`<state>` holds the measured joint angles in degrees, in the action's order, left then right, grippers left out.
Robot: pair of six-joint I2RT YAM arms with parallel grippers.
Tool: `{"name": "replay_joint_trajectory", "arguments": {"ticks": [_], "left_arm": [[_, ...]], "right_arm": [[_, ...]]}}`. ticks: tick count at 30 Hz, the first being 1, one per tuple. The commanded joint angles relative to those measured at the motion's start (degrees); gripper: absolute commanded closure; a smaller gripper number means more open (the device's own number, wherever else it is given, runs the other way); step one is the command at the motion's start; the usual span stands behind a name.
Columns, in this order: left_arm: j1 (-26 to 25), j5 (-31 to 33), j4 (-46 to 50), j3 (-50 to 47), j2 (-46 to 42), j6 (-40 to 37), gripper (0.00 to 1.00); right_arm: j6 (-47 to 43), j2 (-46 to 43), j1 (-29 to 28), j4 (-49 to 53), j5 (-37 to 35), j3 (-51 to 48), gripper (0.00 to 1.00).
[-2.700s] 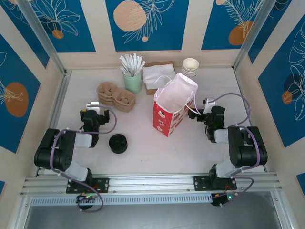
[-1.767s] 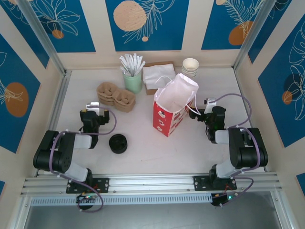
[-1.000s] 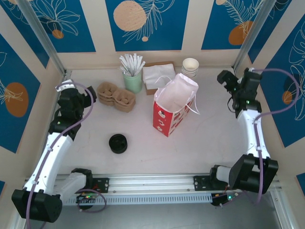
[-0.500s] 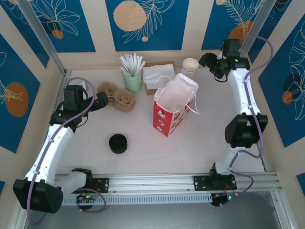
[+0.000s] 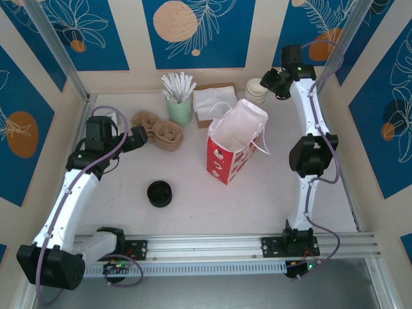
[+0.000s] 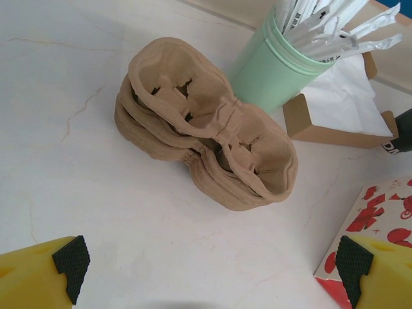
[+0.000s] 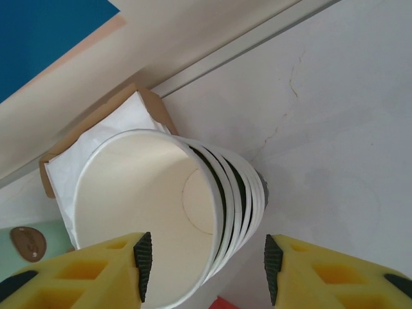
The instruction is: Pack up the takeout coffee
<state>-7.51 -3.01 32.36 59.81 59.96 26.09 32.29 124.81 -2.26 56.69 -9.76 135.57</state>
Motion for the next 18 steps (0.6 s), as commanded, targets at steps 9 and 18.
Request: {"name": "replay_joint_trajectory", "arguments": {"ticks": [9,18], "left_arm": [[-0.21,-0.39,0.5,-1.22,-3.46,1.6,0.01],[-0.22,-0.25,0.51,-1.01,-2.9,2.19,0.01]], "right_arm": [[-1.45,2.78,-0.46,0.18,-2.37,3.38,0.52],[-1.8,4.12,-0.45,-0.15,-2.18,3.39,0.62]]}}
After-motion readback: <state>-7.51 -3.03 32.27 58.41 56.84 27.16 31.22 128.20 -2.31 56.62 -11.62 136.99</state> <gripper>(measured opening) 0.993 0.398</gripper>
